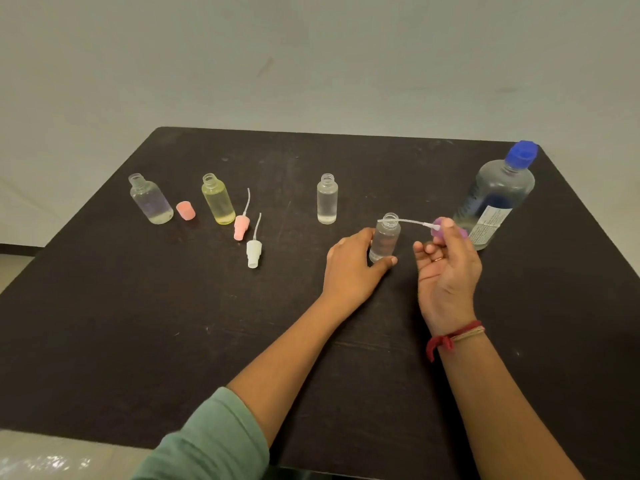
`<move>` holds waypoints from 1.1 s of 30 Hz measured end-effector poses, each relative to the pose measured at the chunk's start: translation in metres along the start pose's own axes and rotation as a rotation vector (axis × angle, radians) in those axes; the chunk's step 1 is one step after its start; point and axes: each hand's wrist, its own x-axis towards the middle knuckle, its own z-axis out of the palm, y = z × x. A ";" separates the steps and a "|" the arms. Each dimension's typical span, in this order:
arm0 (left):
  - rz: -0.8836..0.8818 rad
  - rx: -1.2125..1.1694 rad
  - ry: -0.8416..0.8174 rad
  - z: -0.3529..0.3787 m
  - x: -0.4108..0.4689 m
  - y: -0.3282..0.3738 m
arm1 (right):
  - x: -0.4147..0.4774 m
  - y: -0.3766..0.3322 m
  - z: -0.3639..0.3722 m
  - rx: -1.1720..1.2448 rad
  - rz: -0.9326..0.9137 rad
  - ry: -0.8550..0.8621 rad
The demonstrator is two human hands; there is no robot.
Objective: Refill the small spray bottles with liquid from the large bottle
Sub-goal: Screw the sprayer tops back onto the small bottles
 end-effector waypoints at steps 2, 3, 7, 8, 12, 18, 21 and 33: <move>0.005 0.007 0.001 -0.001 -0.001 0.001 | 0.000 -0.001 0.000 -0.092 -0.121 0.002; 0.007 0.012 0.000 -0.001 -0.001 0.000 | 0.001 -0.002 0.000 -0.132 -0.182 0.001; 0.014 0.016 -0.006 -0.002 0.000 -0.001 | 0.001 -0.006 -0.001 -0.285 -0.415 -0.049; 0.016 0.017 -0.007 -0.002 0.000 -0.001 | 0.000 -0.007 0.000 -0.331 -0.467 -0.063; 0.020 0.021 -0.012 -0.002 0.000 0.000 | -0.002 -0.010 0.002 -0.474 -0.657 -0.078; 0.028 0.030 -0.003 -0.001 0.000 -0.002 | 0.001 -0.014 0.008 -0.747 -0.803 -0.217; 0.034 0.002 0.002 -0.001 -0.001 -0.002 | 0.008 -0.014 0.018 -0.976 -0.839 -0.355; 0.053 0.006 -0.013 -0.001 -0.002 -0.002 | 0.007 0.005 0.014 -0.871 -0.583 -0.415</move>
